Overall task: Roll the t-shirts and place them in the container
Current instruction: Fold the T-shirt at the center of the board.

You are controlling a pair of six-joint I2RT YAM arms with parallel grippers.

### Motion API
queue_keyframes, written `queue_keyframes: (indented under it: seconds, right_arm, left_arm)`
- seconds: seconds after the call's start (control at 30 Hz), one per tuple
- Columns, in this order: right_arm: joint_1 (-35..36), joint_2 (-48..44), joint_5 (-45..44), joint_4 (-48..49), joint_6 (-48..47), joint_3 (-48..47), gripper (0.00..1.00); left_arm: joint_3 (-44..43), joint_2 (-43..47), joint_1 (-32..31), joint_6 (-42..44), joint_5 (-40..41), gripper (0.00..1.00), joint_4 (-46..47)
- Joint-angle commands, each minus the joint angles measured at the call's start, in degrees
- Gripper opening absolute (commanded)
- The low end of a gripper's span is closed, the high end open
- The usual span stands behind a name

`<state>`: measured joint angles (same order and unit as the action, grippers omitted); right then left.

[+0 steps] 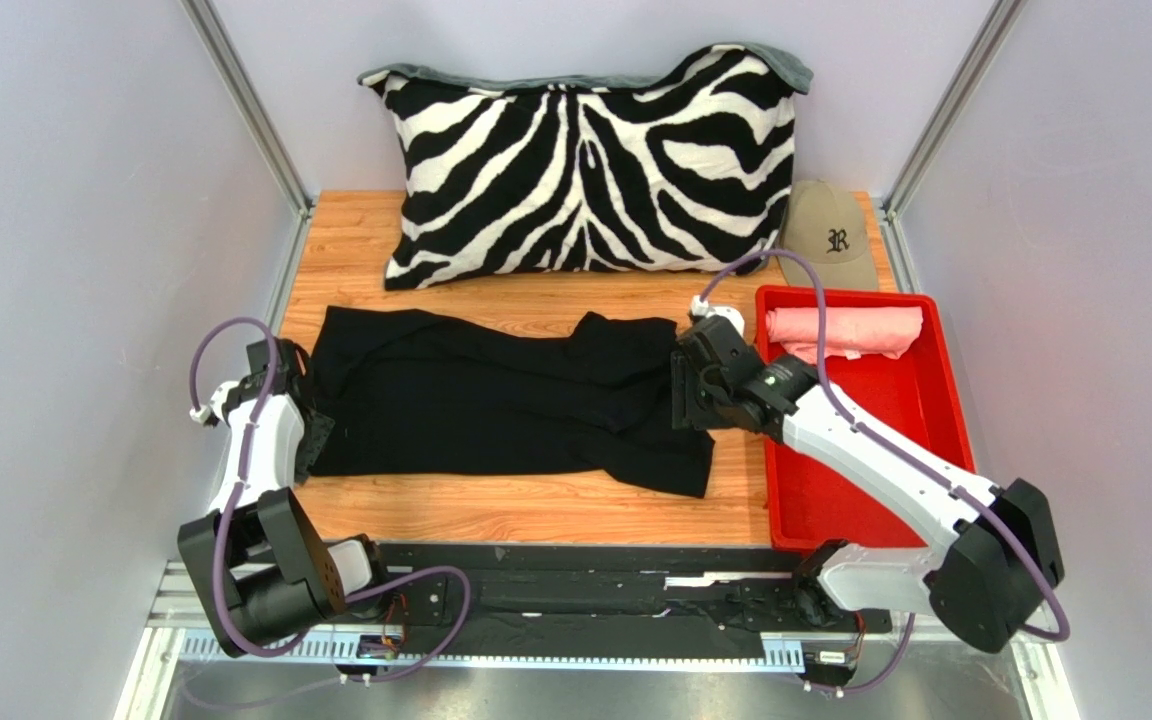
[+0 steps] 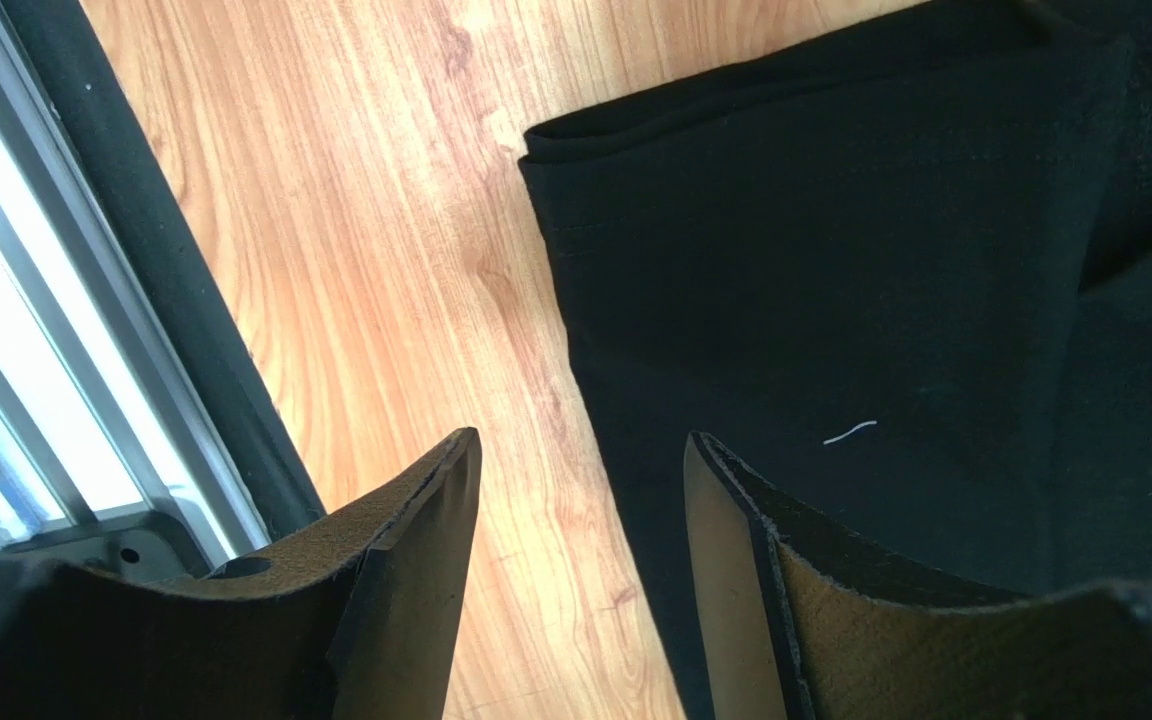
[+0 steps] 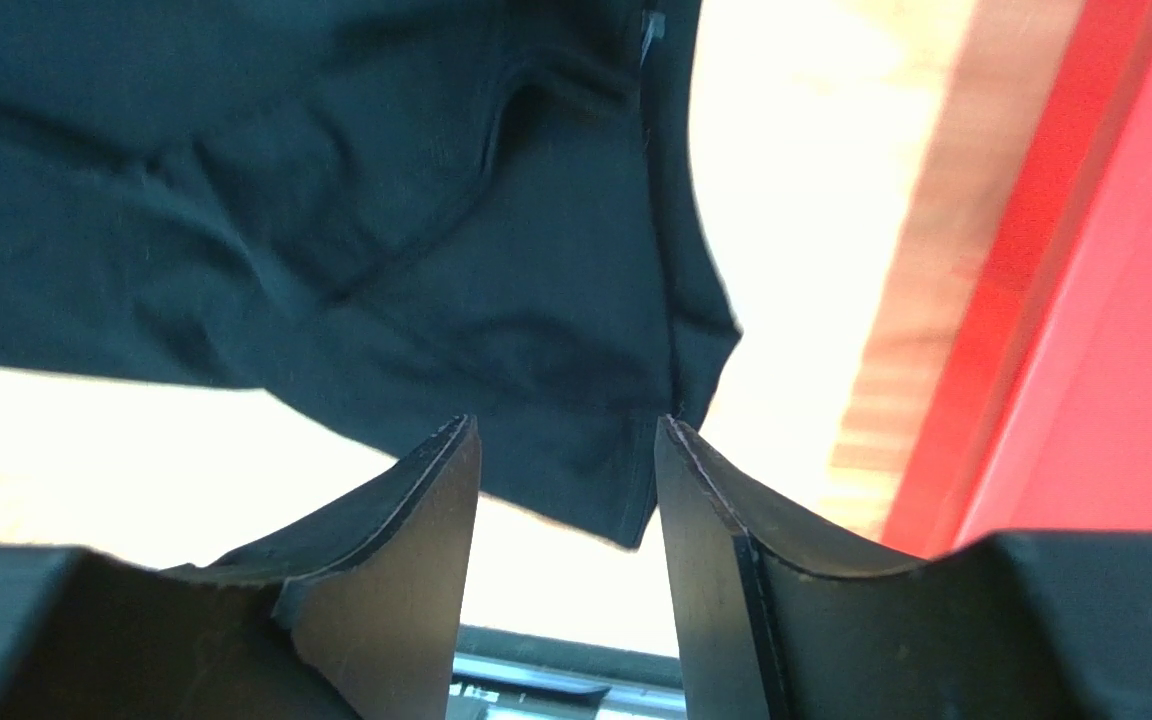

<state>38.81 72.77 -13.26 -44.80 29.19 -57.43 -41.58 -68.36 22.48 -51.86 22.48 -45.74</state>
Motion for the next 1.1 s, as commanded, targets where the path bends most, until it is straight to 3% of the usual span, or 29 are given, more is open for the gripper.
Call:
queue_keyframes:
  seconds: [0.0,0.13,0.5,0.9,1.07]
  right_arm:
    - [-0.2,-3.2,5.8,4.4,5.4,6.1,0.52]
    - [-0.2,-5.8,8.2,6.3,7.0,11.3,0.53]
    - [-0.2,-5.9,11.5,12.9,10.9,17.5,0.57]
    - [-0.3,-8.3,4.8,10.3,12.7,19.5,0.57]
    - [-0.3,-8.4,3.8,10.9,13.8,21.4,0.56]
  left_arm:
    - [0.4,-0.5,0.7,-3.3,0.3,0.6,1.5]
    - [1.0,-3.4,1.3,-2.2,2.3,0.6,5.3]
    - [-1.7,-7.9,1.8,-0.9,5.7,0.59,4.5]
    - [-3.8,-12.2,1.9,1.1,7.2,0.51,5.4]
    - [-4.1,-13.0,2.0,1.5,7.1,0.43,5.6]
